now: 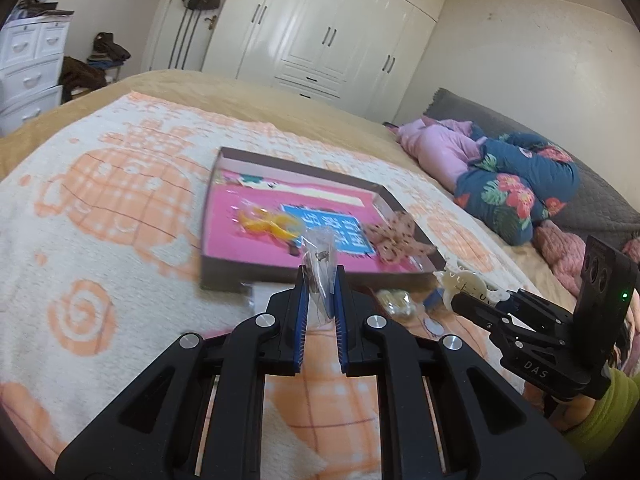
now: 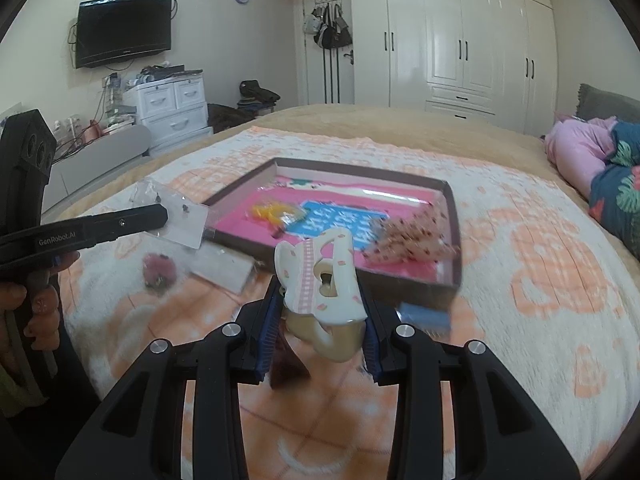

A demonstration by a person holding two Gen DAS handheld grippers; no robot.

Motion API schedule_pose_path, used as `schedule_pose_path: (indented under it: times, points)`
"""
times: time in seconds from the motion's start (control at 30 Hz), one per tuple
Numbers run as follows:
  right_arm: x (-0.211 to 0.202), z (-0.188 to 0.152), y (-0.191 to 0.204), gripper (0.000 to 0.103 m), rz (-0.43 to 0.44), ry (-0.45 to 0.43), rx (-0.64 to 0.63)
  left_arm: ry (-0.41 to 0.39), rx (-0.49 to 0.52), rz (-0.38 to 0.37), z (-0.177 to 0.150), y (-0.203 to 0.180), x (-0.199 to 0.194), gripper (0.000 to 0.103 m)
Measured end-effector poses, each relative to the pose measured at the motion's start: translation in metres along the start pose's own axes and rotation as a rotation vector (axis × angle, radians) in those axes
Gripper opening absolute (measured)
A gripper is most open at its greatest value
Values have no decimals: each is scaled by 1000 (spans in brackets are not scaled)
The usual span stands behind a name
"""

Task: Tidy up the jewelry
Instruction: 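Drop the earring bag in the tray with the left while the right carries the white clip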

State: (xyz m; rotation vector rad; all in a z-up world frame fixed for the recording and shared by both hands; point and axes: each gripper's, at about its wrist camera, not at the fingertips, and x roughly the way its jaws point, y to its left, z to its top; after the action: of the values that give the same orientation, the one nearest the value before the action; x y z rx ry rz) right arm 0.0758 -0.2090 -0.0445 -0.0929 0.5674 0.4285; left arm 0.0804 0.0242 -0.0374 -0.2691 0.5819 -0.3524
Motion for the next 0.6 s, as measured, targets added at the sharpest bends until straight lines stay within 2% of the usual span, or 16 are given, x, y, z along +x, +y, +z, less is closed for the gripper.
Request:
schedule_pose_path:
  times: [0.3,0.6]
  points:
    - [17,22,11,34,30,-21,-24,-47,-33,45,16,20,-7,6]
    - [36,44,0,34,21,-38,-9,-75,-58,69,36,32,-3,6]
